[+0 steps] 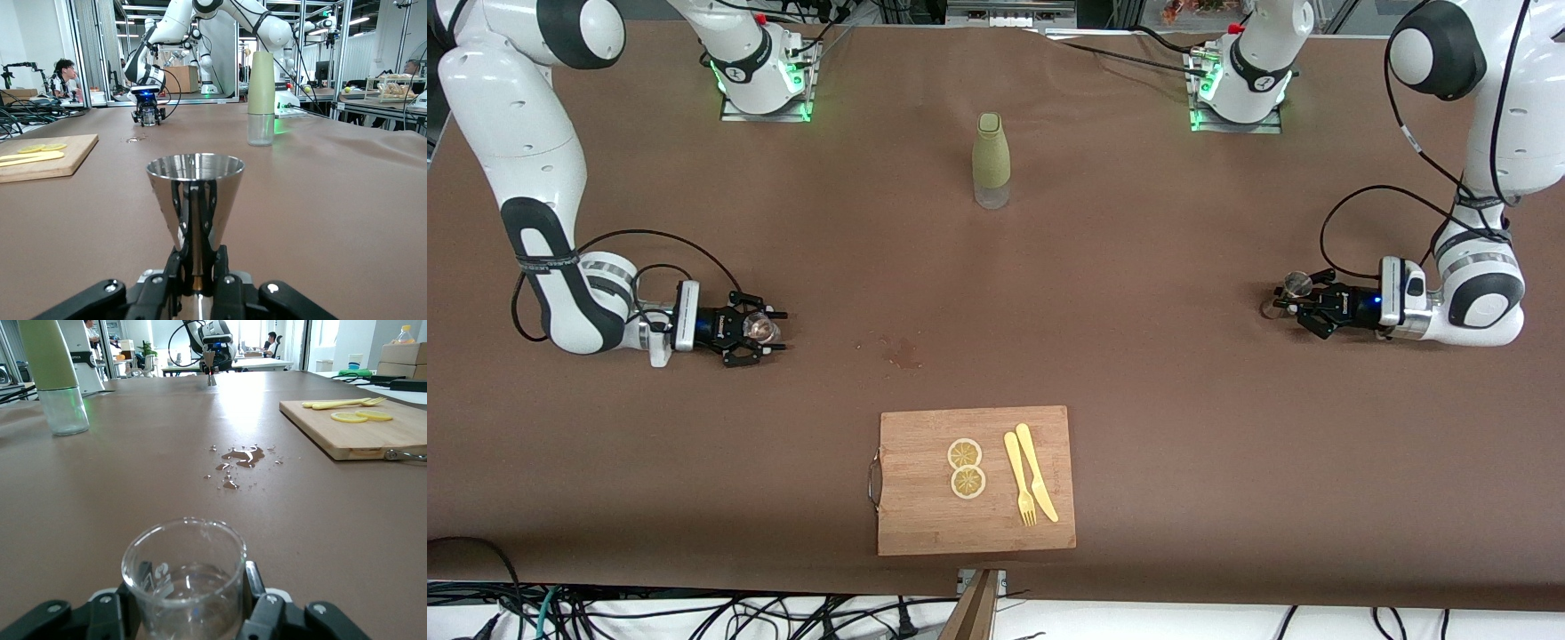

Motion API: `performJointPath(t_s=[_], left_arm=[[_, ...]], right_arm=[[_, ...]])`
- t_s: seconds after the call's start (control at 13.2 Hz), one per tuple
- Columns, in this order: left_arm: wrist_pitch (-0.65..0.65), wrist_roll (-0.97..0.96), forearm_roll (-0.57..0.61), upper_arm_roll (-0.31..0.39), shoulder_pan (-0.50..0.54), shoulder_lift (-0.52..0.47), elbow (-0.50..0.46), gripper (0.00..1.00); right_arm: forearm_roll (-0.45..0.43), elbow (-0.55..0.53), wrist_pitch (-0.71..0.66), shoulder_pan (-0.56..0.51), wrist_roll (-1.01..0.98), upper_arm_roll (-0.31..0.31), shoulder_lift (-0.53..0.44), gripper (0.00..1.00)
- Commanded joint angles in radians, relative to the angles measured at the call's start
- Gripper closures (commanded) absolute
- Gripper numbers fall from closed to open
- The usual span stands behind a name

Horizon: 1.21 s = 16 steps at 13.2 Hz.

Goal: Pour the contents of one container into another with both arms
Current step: 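Set down the glass cup and jigger, then open both grippers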

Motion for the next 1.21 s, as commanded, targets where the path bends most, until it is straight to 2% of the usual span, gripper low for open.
performJointPath(t_s=[0.0,0.08,0.15,0.23,0.3,0.38,0.68,0.83,0.91,1.14], left_arm=[[-0.033,0.209,0.037,-0.001,0.01,0.054,0.06,1.0],[-0.033,0.209,0.037,-0.001,0.01,0.063,0.06,1.0],[-0.032,0.207,0.034,-0.001,0.007,0.064,0.06,0.94],[-0.029,0.206,0.034,-0.001,0.004,0.064,0.06,0.83],[-0.024,0.207,0.034,0.001,0.004,0.064,0.062,0.12],[-0.021,0.209,0.034,0.01,0.003,0.064,0.062,0.0],[0.019,0.181,0.033,0.037,0.0,0.071,0.071,0.0],[0.026,0.097,0.039,0.08,-0.011,0.071,0.13,0.0],[0.051,0.039,0.085,0.103,-0.017,0.063,0.167,0.0],[0.066,-0.308,0.23,0.129,-0.019,0.057,0.253,0.0]], right_arm=[[-0.005,0.025,-0.005,-0.006,-0.018,-0.027,0.012,0.33],[-0.02,0.027,-0.007,-0.006,-0.024,-0.042,0.013,0.32],[-0.036,0.033,-0.007,-0.006,-0.027,-0.055,0.012,0.3],[-0.06,0.043,-0.008,-0.006,-0.028,-0.068,0.01,0.3],[-0.092,0.066,-0.013,-0.006,-0.028,-0.082,0.007,0.27],[-0.125,0.095,-0.024,-0.006,-0.025,-0.095,0.006,0.26],[-0.256,0.116,-0.005,-0.003,0.02,-0.11,-0.111,0.26],[-0.37,0.113,0.014,-0.001,0.146,-0.115,-0.201,0.25],[-0.43,0.11,0.03,0.0,0.21,-0.113,-0.252,0.23],[-0.55,0.077,0.042,0.008,0.407,-0.113,-0.38,0.23]])
